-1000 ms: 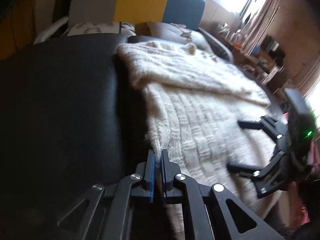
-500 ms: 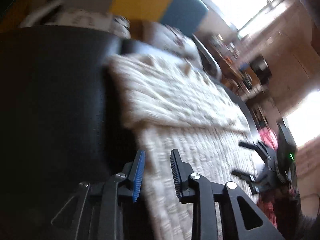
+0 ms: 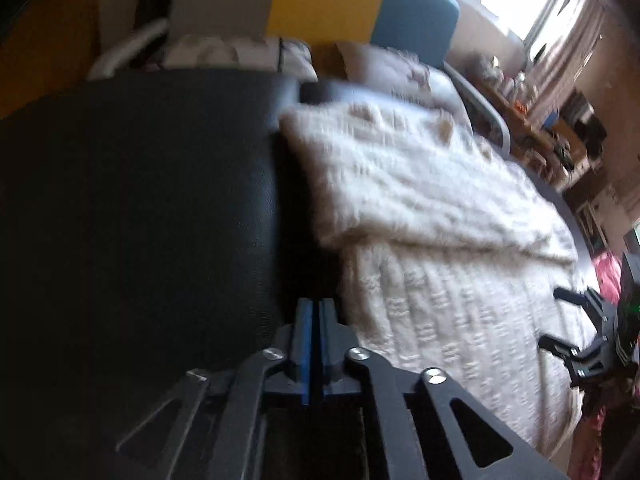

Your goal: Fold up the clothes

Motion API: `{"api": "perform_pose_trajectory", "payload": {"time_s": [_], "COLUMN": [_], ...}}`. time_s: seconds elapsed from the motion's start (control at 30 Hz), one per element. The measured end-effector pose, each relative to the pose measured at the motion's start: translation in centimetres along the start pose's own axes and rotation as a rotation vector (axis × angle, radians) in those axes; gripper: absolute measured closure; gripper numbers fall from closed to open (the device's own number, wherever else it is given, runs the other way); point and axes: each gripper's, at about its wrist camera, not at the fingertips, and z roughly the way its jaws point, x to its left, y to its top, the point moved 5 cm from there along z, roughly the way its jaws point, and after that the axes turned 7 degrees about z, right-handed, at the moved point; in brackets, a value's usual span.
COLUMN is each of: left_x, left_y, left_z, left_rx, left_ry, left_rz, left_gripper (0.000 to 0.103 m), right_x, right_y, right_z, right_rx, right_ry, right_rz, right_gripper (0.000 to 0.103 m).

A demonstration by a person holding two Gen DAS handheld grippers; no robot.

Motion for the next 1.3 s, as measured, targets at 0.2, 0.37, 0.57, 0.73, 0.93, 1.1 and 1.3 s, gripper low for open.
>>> {"api": "perform_pose_trajectory", "payload": {"time_s": [0.2, 0.37, 0.57, 0.73, 0.93, 1.1, 1.3], "left_x": [-5.4, -5.7, -8.9, -17.0, -24.3, -28.0, -27.1], "left_y": [-1.1, -2.3, -1.8, -0.9, -1.9, -3.8, -4.7], "left_z": [-1.1, 1.8, 0.3, -0.7, 2.6, 5.0, 4.9], "left_rx": [-0.022, 0.070, 0.044, -0.009, 0.047, 0.112, 0.053], "left_ry": [-0.128, -0.056, -0.056, -0.149, -0.159, -0.138, -0.144], "left_rz": [0.122, 0.109, 0.214, 0.399, 0.525, 0.571, 0.480], "left_gripper": [0.089, 0.092, 0.092, 0.090, 0.089, 0.086, 0.083], "right_x": [-1.7, -3.2, -4.4, -7.3, -6.4, -4.0, -4.4], "right_y": [-4.1, -6.2, -6.7, -10.6, -13.3, -14.0, -14.9], "right_z": [-2.5, -2.8, -5.5, -10.0, -13.0, -11.5, -10.8], "right_rx": [0.024, 0.014, -0.011, -0.082, -0.117, -0.042, -0.070], "right_ry": [0.025, -0.009, 0.056, 0.081, 0.182, 0.211, 0.227], "right_rz": [0.055, 0.072, 0.182, 0.376, 0.366, 0.262, 0.256], "right_gripper": [0.000, 0.000, 0.000, 0.000, 0.000, 0.000, 0.000]}}
